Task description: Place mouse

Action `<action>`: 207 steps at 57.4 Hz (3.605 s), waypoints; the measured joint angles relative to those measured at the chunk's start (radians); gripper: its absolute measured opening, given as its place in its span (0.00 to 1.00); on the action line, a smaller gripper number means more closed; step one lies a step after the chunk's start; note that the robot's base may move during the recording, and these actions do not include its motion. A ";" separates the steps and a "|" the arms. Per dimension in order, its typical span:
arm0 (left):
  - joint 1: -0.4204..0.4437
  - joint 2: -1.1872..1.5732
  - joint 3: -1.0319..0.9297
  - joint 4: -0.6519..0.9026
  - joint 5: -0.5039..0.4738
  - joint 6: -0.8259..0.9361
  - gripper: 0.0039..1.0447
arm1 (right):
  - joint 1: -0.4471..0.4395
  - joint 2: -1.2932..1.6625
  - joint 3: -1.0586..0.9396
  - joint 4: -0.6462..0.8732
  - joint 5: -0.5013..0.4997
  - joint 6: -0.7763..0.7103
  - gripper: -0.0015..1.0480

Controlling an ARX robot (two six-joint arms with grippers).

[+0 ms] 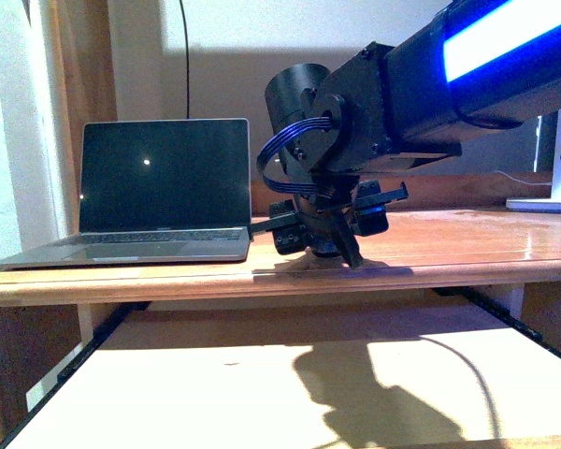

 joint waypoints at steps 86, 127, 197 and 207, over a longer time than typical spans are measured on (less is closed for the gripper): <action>0.000 0.000 0.000 0.000 0.000 0.000 0.93 | -0.653 -1.176 -1.814 0.744 -1.328 -0.182 0.93; 0.000 0.000 0.000 0.000 0.000 0.000 0.93 | -0.336 -0.712 -1.698 1.094 -0.855 -0.095 0.93; 0.000 0.000 0.000 0.000 0.000 0.000 0.93 | -0.072 -0.250 -0.995 0.914 -0.351 0.105 0.93; 0.000 0.000 0.000 0.000 0.000 0.000 0.93 | -0.084 -0.269 -1.013 0.917 -0.392 0.138 0.93</action>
